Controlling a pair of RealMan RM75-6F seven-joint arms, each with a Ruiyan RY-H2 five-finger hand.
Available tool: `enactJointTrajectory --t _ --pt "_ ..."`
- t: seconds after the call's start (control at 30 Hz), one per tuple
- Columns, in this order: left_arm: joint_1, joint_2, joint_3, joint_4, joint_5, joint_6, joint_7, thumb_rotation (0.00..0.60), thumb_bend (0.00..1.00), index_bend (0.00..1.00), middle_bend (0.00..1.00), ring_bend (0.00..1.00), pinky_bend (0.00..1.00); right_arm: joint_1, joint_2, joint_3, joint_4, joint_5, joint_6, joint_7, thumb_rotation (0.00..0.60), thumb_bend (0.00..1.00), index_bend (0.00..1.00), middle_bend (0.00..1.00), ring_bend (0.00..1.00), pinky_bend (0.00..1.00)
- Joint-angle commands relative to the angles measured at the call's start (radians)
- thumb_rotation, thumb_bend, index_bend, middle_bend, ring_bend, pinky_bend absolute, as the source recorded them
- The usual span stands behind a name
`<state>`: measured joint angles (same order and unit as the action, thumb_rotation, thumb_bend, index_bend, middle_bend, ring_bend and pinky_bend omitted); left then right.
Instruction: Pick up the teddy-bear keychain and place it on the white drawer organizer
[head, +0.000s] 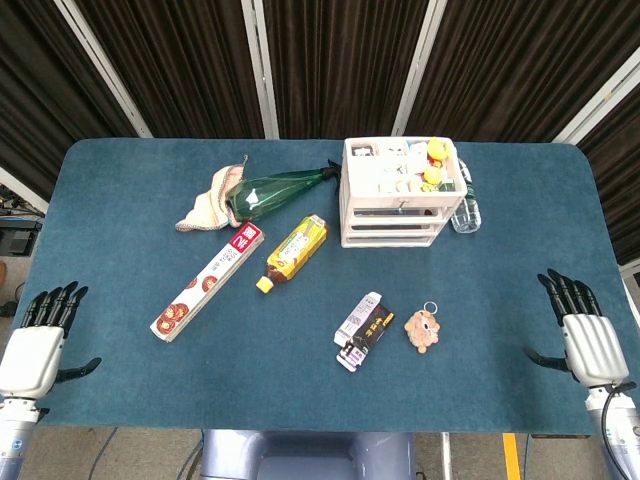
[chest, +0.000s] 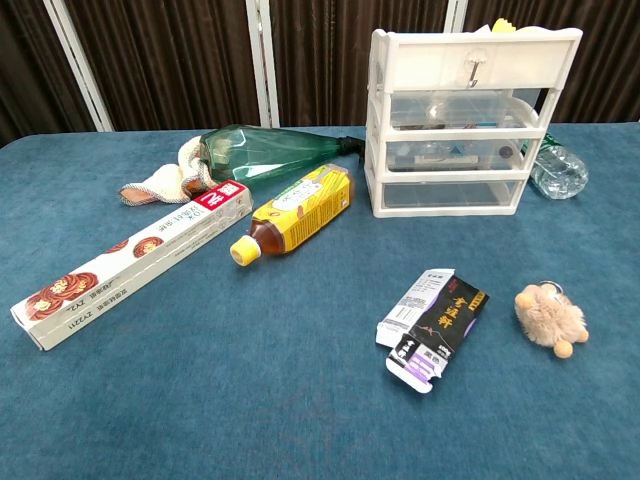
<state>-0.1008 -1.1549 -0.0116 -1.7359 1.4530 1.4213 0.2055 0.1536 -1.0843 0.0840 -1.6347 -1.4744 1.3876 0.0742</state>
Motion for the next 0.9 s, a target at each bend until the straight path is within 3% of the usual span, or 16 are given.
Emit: enactJointTrajectory --t 0.03,0.1,0.17,0.3,0.57,0.9 --pt "-0.001 0.0 -0.001 0.0 -0.003 -0.002 0.0 0.6 0.1 0.0 0.0 0.0 0.0 0.015 -0.012 0.022 0.008 -0.038 0.034 0.002 0.6 0.0 0.14 0.37 0.4 0.44" --pt "-0.001 -0.001 -0.002 -0.001 -0.005 -0.003 0.0 0.6 0.1 0.0 0.0 0.0 0.0 0.03 -0.011 0.033 0.009 -0.049 0.033 -0.003 0.6 0.0 0.21 0.6 0.65 0.63" --pt "-0.001 -0.002 -0.003 -0.002 -0.005 -0.001 0.0 0.6 0.1 0.0 0.0 0.0 0.0 0.054 -0.009 0.044 0.006 -0.066 0.021 -0.02 0.6 0.0 0.26 0.77 0.8 0.73" --pt "-0.001 -0.005 -0.004 0.002 0.0 0.004 0.002 0.6 0.1 0.0 0.0 0.0 0.0 0.11 -0.004 0.064 -0.004 -0.075 -0.034 -0.087 0.6 0.0 0.34 0.95 0.96 0.81" --pt "-0.002 -0.005 -0.005 0.0 -0.009 0.0 0.0 0.6 0.1 0.0 0.0 0.0 0.0 0.244 -0.033 0.106 -0.044 0.021 -0.231 -0.256 0.6 0.0 0.39 1.0 1.0 0.88" --pt "-0.006 0.003 -0.006 -0.01 -0.022 -0.014 -0.011 0.6 0.1 0.0 0.0 0.0 0.0 0.362 -0.188 0.131 0.002 0.229 -0.373 -0.445 0.6 0.0 0.41 1.0 1.0 0.88"
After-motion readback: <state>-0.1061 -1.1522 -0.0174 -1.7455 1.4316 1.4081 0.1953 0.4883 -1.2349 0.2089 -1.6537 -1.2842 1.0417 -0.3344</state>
